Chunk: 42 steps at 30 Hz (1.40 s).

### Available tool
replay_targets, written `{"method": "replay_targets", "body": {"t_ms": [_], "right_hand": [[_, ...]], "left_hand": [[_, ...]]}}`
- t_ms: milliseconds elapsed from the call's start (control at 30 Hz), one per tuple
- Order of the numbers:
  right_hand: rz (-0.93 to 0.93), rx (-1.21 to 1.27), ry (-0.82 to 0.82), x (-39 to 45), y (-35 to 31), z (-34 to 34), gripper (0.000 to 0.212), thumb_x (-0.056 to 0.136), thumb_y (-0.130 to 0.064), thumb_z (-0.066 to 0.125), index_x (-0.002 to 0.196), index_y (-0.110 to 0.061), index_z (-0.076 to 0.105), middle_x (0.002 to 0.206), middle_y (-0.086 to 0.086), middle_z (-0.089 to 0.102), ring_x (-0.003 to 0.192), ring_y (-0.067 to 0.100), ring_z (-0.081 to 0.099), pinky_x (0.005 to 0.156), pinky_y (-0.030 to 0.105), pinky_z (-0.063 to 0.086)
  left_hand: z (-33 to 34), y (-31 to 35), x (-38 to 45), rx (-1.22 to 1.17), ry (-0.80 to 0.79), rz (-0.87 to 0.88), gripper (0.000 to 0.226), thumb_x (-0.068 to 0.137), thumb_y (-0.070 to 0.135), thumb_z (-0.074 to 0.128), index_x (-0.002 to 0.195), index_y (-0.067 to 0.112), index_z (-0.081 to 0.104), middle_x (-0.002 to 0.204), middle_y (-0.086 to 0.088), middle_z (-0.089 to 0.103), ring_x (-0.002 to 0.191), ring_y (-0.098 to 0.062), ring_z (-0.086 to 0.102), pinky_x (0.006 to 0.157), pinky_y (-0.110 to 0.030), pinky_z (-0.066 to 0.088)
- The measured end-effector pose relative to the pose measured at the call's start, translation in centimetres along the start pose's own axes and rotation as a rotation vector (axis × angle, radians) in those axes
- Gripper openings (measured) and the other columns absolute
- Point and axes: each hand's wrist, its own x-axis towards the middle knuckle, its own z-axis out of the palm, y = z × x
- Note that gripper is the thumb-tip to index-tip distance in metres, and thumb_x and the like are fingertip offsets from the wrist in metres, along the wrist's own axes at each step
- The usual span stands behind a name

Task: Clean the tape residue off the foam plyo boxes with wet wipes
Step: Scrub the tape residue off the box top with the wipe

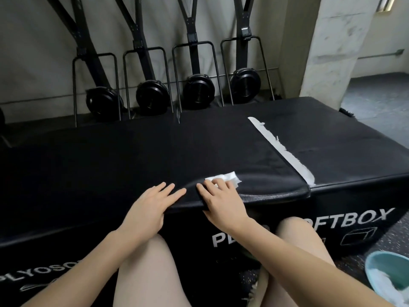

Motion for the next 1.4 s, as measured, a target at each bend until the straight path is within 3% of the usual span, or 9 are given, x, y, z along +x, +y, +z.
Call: {"method": "replay_targets", "body": {"t_ms": [133,267,400,467,567,800,967,1133,1400], "right_hand": [[-0.042,0.064,-0.224,-3.8,-0.6,2.7,0.086,0.069,-0.049,0.077,0.141,-0.010,0.051,0.135,0.008,0.056,0.116,0.030,0.054,0.096,0.042,0.050],[-0.067,0.345,-0.091,-5.7,1.6,0.8,0.069,0.094,-0.052,0.058,0.151,-0.016,0.044,0.155,-0.001,0.045,0.140,0.016,0.041,0.117,0.032,0.031],[0.006,0.390,0.051,-3.7,5.2,-1.1,0.036,0.095,-0.032,0.054,0.125,-0.018,0.069,0.128,-0.008,0.067,0.117,0.015,0.058,0.101,0.036,0.048],[0.031,0.397,-0.027,-2.8,7.5,-0.5,0.028,0.094,-0.033,0.058,0.114,-0.022,0.073,0.109,-0.013,0.070,0.102,0.013,0.059,0.088,0.037,0.053],[-0.023,0.381,-0.156,-2.7,9.7,0.4,0.029,0.093,-0.049,0.059,0.109,-0.032,0.076,0.098,-0.018,0.067,0.090,0.009,0.057,0.081,0.033,0.052],[-0.061,0.362,-0.050,-3.1,10.4,2.4,0.022,0.097,-0.041,0.061,0.097,-0.026,0.077,0.093,-0.013,0.064,0.084,0.015,0.057,0.074,0.029,0.046],[0.029,0.421,-0.084,0.0,11.1,3.4,0.013,0.093,-0.021,0.067,0.100,-0.018,0.077,0.095,-0.003,0.068,0.084,0.021,0.060,0.080,0.035,0.050],[0.005,0.415,-0.175,-1.8,10.0,1.9,0.017,0.094,-0.035,0.061,0.094,-0.025,0.075,0.087,-0.006,0.062,0.081,0.019,0.059,0.076,0.040,0.052],[-0.072,0.411,-0.088,-5.9,8.5,2.0,0.030,0.101,-0.040,0.051,0.102,-0.025,0.077,0.100,-0.013,0.066,0.081,0.012,0.059,0.077,0.027,0.050]], "left_hand": [[3.8,1.3,-2.5,0.028,-0.226,0.010,0.090,0.078,0.019,0.066,0.155,0.034,0.024,0.159,-0.006,0.034,0.149,-0.030,0.026,0.120,-0.040,0.014],[3.0,3.4,-2.0,-0.155,-0.160,-0.066,0.070,0.090,0.057,0.041,0.155,0.039,0.024,0.162,0.006,0.024,0.153,-0.018,0.009,0.124,-0.040,-0.003],[1.9,6.1,1.3,-0.490,0.057,-0.050,0.041,0.099,0.035,0.050,0.139,0.030,0.056,0.137,0.015,0.057,0.134,0.000,0.039,0.113,-0.012,0.022],[2.5,7.7,3.7,-0.551,0.050,-0.022,0.026,0.101,0.028,0.049,0.119,0.027,0.068,0.109,0.016,0.066,0.114,-0.001,0.048,0.098,-0.017,0.041],[4.6,9.1,6.7,-0.482,0.006,0.019,0.018,0.099,0.029,0.051,0.087,0.020,0.061,0.084,0.011,0.059,0.095,-0.008,0.042,0.083,-0.029,0.046],[9.5,8.8,8.5,-0.385,0.011,0.036,0.015,0.092,0.014,0.061,0.096,0.028,0.065,0.089,0.017,0.060,0.095,-0.005,0.043,0.081,-0.021,0.047],[7.5,7.7,12.2,-0.568,-0.125,-0.055,0.026,0.095,0.045,0.048,0.119,0.049,0.056,0.093,0.007,0.061,0.095,-0.015,0.049,0.079,-0.030,0.048],[4.2,9.5,10.4,-0.228,-0.144,0.030,0.023,0.100,0.042,0.051,0.095,0.028,0.068,0.077,0.002,0.052,0.077,-0.021,0.044,0.074,-0.031,0.037],[7.3,10.3,6.1,-0.280,0.027,0.153,0.027,0.094,0.034,0.043,0.082,0.028,0.067,0.083,0.017,0.065,0.074,-0.011,0.048,0.072,-0.028,0.045]]}}
